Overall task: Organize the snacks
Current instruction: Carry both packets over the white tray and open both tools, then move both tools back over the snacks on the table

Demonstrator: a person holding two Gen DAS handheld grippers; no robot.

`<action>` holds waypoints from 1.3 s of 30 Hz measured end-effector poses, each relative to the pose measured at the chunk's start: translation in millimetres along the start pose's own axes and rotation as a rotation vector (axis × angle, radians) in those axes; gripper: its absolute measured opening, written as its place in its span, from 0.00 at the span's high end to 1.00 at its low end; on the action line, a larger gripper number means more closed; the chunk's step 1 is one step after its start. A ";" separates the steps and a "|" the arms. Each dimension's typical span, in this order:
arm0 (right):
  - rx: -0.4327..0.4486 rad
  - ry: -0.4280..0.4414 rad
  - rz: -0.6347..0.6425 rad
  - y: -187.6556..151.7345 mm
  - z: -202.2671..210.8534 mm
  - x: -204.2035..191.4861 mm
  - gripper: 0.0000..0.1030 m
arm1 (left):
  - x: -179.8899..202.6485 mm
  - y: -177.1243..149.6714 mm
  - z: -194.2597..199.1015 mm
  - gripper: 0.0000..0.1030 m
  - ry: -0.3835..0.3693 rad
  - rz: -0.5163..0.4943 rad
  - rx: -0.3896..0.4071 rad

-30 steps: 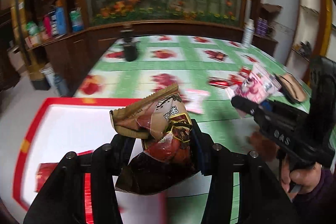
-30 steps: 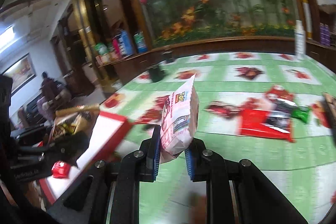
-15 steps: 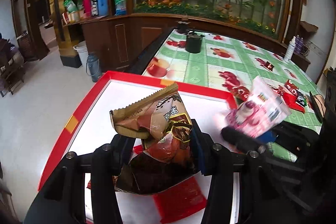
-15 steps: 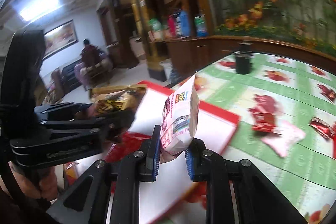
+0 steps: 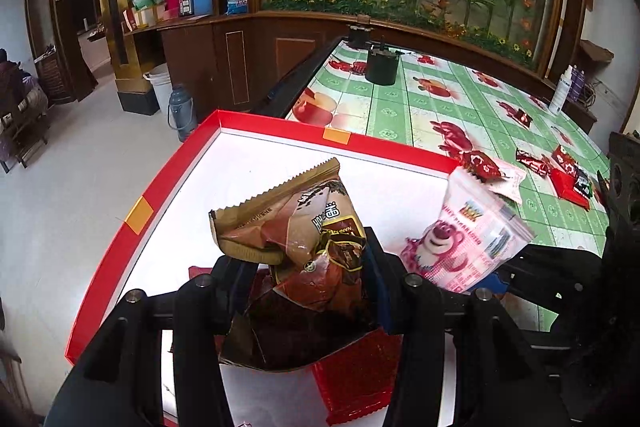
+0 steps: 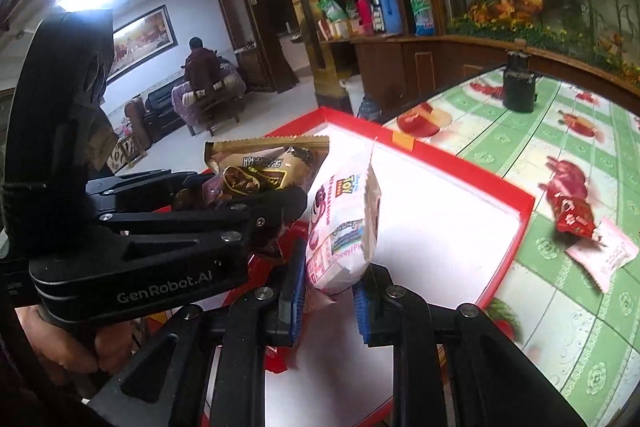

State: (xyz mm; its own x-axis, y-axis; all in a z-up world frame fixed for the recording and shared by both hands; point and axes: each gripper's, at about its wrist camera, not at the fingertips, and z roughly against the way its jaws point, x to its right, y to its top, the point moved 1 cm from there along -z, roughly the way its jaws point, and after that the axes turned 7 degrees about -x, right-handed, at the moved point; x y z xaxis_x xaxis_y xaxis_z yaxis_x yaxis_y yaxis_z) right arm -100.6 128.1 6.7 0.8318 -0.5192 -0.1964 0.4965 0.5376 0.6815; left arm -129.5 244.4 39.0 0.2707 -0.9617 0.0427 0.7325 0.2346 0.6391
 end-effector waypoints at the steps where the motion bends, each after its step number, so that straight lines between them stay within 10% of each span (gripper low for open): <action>1: -0.011 0.003 -0.003 -0.3 -1.3 -0.1 0.79 | 0.1 -0.6 -1.3 0.53 0.000 -0.002 -0.005; 11: -0.099 0.019 -0.011 -2.7 -14.6 2.6 0.75 | -7.3 -3.5 -11.0 0.52 0.009 0.014 -0.055; 16: -0.100 -0.064 -0.009 -3.3 -13.4 3.6 0.36 | -10.8 -1.6 -10.4 0.38 0.065 0.033 -0.061; 24: 0.011 -0.096 -0.070 4.3 21.7 26.0 0.29 | -6.9 11.6 21.0 0.27 0.172 0.005 0.068; 39: 0.255 -0.326 -0.531 -46.3 180.1 250.1 0.23 | 96.4 56.4 27.5 0.19 0.035 -0.209 0.065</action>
State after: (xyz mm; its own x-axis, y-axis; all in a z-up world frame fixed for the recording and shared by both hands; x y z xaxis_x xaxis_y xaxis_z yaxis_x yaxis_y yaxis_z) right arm 39.7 -146.3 52.9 0.3534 -0.8654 -0.3551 0.7103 0.0012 0.7039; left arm -79.3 161.1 100.3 0.1394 -0.9827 -0.1218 0.7336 0.0199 0.6793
